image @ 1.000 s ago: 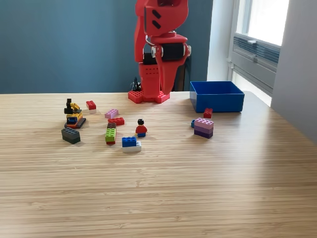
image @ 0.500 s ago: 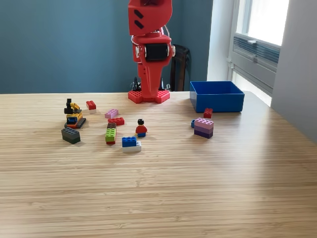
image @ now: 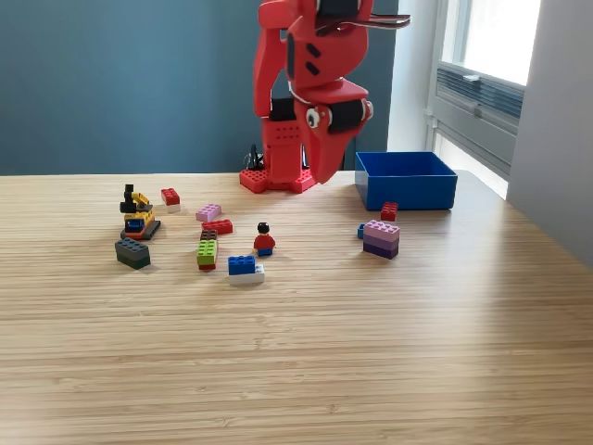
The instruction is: Grasp a lego block and put it in the bin.
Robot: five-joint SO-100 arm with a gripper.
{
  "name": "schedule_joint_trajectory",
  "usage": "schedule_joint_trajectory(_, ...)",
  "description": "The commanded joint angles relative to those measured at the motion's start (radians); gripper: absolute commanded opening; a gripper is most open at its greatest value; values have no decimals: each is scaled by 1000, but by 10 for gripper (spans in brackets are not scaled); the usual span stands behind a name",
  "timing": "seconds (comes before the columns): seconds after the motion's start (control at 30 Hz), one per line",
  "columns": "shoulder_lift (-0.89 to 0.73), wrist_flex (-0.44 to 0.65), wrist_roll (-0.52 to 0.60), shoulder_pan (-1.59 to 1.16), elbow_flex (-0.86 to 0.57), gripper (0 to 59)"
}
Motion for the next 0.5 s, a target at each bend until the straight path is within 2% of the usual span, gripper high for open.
schedule_joint_trajectory(0.03,275,-46,-66,-216,156,0)
schedule_joint_trajectory(0.27,443,-49,-117,-460,313,10)
schedule_joint_trajectory(0.4,477,-49,-169,-500,390,171)
schedule_joint_trajectory(0.5,476,-49,-209,-491,405,242)
